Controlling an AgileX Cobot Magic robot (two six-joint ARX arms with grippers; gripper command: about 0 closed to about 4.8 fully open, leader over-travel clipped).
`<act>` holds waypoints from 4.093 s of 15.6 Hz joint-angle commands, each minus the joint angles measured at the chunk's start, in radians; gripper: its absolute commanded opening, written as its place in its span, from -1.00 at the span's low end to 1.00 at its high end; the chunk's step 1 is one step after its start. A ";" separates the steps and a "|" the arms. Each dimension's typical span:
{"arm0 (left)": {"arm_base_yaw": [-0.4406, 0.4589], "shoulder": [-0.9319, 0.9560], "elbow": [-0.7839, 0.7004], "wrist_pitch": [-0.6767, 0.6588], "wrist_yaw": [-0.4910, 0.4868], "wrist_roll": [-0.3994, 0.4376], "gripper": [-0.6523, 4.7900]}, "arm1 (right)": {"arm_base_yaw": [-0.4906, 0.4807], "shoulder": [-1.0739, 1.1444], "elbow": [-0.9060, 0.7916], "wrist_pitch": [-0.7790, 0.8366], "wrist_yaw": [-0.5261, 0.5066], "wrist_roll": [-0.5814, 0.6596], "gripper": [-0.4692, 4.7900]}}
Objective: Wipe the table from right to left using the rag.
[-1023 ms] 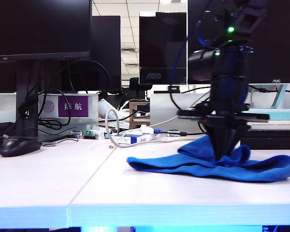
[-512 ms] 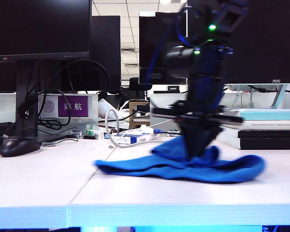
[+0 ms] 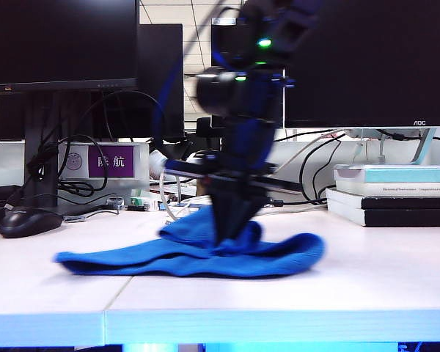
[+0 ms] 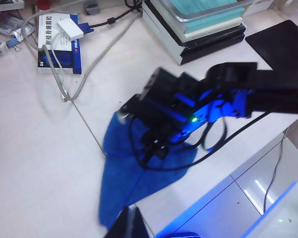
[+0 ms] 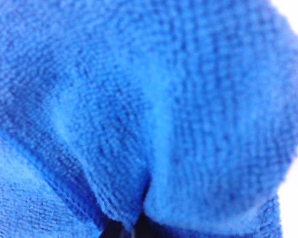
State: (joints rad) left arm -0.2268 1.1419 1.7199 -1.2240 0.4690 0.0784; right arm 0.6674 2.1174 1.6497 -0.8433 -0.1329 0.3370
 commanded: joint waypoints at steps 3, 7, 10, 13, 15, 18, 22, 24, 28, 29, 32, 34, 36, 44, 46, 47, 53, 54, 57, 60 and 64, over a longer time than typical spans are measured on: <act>0.001 -0.004 0.005 -0.003 0.006 0.004 -0.78 | 0.085 0.117 0.101 -0.021 -0.073 0.007 -0.84; 0.001 -0.004 0.005 -0.013 0.006 0.004 -0.78 | 0.118 0.168 0.186 -0.023 -0.098 0.011 -0.84; 0.001 -0.004 0.005 -0.020 0.006 0.004 -0.78 | 0.134 0.193 0.260 -0.021 -0.102 0.019 -0.84; 0.001 -0.004 0.005 -0.019 0.002 0.004 -0.78 | 0.158 0.241 0.351 -0.028 -0.111 0.030 -0.84; 0.001 -0.004 0.005 -0.021 0.002 0.004 -0.78 | 0.172 0.266 0.385 -0.027 -0.113 0.037 -0.84; 0.001 -0.004 0.005 -0.029 0.002 0.004 -0.78 | 0.193 0.299 0.433 -0.025 -0.115 0.045 -0.84; 0.001 -0.004 0.005 -0.030 0.002 0.004 -0.78 | 0.220 0.321 0.465 0.012 -0.118 0.062 -0.84; 0.001 -0.004 0.005 -0.038 0.002 0.004 -0.78 | 0.230 0.335 0.492 0.019 -0.122 0.075 -0.84; 0.001 -0.004 0.005 -0.045 -0.002 0.004 -0.78 | 0.246 0.383 0.594 0.009 -0.140 0.085 -0.84; 0.001 -0.004 0.005 -0.047 -0.002 0.004 -0.78 | 0.256 0.397 0.617 0.010 -0.140 0.086 -0.84; 0.001 -0.004 0.006 -0.055 -0.002 0.004 -0.78 | 0.272 0.402 0.626 0.035 -0.137 0.088 -0.84; 0.001 -0.004 0.006 -0.055 -0.002 0.004 -0.78 | 0.278 0.402 0.626 0.061 -0.137 0.109 -0.84; 0.001 -0.004 0.006 -0.055 -0.024 0.006 -0.78 | 0.280 0.402 0.626 0.079 -0.136 0.109 -0.84; 0.004 -0.002 -0.076 -0.124 -0.274 0.030 -0.78 | 0.281 0.402 0.626 0.121 -0.140 0.126 -0.84; 0.004 -0.002 -0.167 -0.114 -0.274 0.030 -0.78 | 0.281 0.402 0.626 0.121 -0.140 0.125 -0.84; 0.005 -0.002 -0.214 -0.096 -0.274 0.030 -0.78 | 0.281 0.402 0.626 0.120 -0.140 0.116 -0.84; 0.183 -0.002 -0.406 0.056 -0.153 0.080 -0.78 | 0.282 0.402 0.626 0.036 -0.115 0.077 -0.84; 0.226 -0.002 -0.415 0.080 -0.095 0.083 -0.78 | 0.282 0.402 0.626 0.021 -0.103 0.069 -0.84; 0.379 -0.002 -0.452 0.129 -0.034 0.106 -0.78 | 0.283 0.402 0.625 -0.037 -0.048 0.028 -0.84; 0.425 -0.002 -0.549 0.202 -0.008 0.105 -0.78 | 0.286 0.402 0.625 -0.060 -0.033 0.014 -0.84; 0.432 0.000 -0.676 0.304 0.048 0.105 -0.78 | 0.305 0.402 0.625 -0.109 0.048 -0.034 -0.84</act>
State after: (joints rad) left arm 0.2073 1.1450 1.0569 -0.9516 0.4957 0.1833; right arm 0.9688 2.5130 2.2795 -0.8707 -0.1322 0.3191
